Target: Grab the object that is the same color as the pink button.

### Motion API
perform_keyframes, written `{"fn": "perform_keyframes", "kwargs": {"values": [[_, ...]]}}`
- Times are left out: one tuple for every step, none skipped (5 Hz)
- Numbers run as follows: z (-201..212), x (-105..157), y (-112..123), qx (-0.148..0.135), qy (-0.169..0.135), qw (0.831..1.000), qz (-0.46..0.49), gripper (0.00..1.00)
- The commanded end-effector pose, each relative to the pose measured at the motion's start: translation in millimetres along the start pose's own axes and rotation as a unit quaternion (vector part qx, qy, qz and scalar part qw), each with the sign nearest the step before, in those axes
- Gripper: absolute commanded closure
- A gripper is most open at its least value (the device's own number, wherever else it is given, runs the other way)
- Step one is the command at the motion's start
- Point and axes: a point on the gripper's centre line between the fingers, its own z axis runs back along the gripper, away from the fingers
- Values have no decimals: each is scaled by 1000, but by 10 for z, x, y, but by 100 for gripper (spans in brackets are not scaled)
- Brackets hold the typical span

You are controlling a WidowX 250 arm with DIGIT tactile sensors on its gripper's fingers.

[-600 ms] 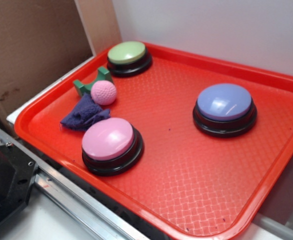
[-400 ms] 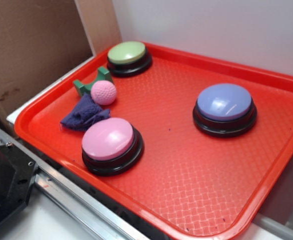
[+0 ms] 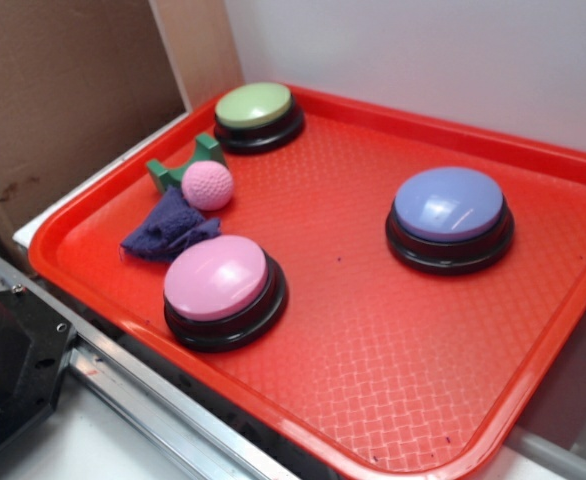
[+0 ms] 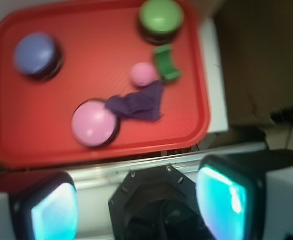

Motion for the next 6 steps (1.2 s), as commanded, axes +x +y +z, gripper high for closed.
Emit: {"fn": "perform_keyframes", "kwargs": {"values": [[-264, 182, 49, 15, -23, 979, 200, 0], [-509, 341, 106, 19, -50, 946, 320, 0], [-720, 476, 152, 14, -76, 902, 425, 0], [-1039, 682, 204, 18, -86, 875, 476, 0], [-1416, 856, 231, 31, -82, 862, 499, 0], [-1699, 963, 153, 38, -78, 865, 494, 0]]}}
